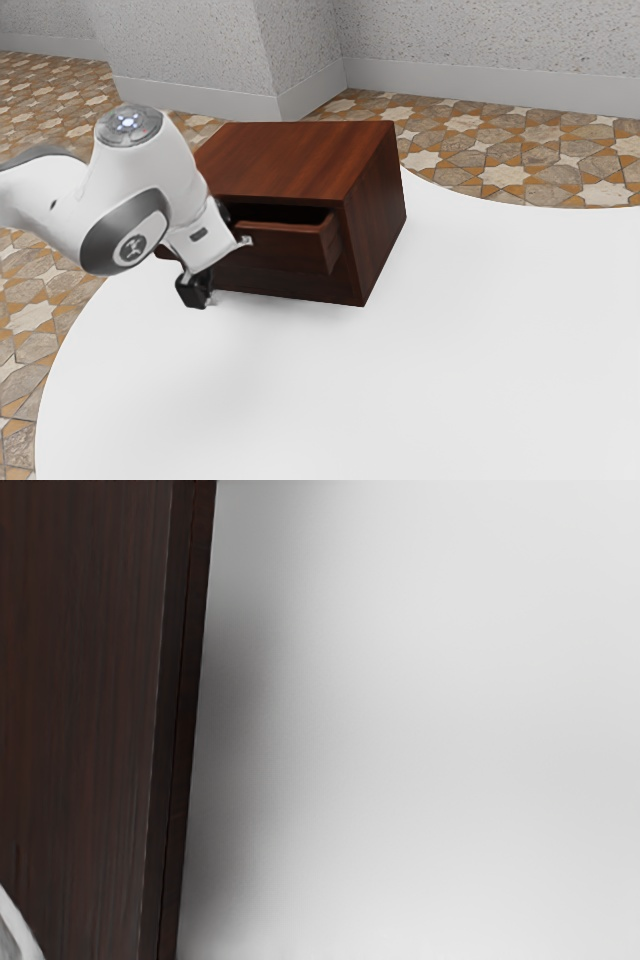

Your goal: Pull the drawer handle with one arm to open the drawer

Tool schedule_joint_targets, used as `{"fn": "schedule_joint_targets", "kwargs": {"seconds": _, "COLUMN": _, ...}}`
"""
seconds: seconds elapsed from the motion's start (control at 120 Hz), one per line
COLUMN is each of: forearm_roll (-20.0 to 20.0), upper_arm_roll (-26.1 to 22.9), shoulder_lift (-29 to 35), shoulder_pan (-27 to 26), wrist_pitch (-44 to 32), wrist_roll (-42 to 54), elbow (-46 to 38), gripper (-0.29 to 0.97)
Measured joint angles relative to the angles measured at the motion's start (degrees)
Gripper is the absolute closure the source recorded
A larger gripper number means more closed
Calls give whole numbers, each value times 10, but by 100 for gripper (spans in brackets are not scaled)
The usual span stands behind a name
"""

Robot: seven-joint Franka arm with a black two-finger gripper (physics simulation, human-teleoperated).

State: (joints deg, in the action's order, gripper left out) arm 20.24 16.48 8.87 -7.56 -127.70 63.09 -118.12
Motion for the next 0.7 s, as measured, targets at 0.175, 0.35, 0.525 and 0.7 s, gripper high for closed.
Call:
{"fn": "schedule_joint_targets", "kwargs": {"seconds": 0.175, "forearm_roll": -2, "upper_arm_roll": 0, "shoulder_lift": 20, "shoulder_pan": -2, "wrist_pitch": 0, "wrist_roll": -1, "elbow": -21, "gripper": 7}}
{"fn": "schedule_joint_targets", "kwargs": {"seconds": 0.35, "forearm_roll": -4, "upper_arm_roll": 0, "shoulder_lift": 41, "shoulder_pan": -6, "wrist_pitch": 0, "wrist_roll": -2, "elbow": -40, "gripper": 7}}
{"fn": "schedule_joint_targets", "kwargs": {"seconds": 0.525, "forearm_roll": -8, "upper_arm_roll": 0, "shoulder_lift": 64, "shoulder_pan": -12, "wrist_pitch": 0, "wrist_roll": -3, "elbow": -62, "gripper": 11}}
{"fn": "schedule_joint_targets", "kwargs": {"seconds": 0.7, "forearm_roll": -4, "upper_arm_roll": 25, "shoulder_lift": 60, "shoulder_pan": -30, "wrist_pitch": 0, "wrist_roll": -4, "elbow": -62, "gripper": -1}}
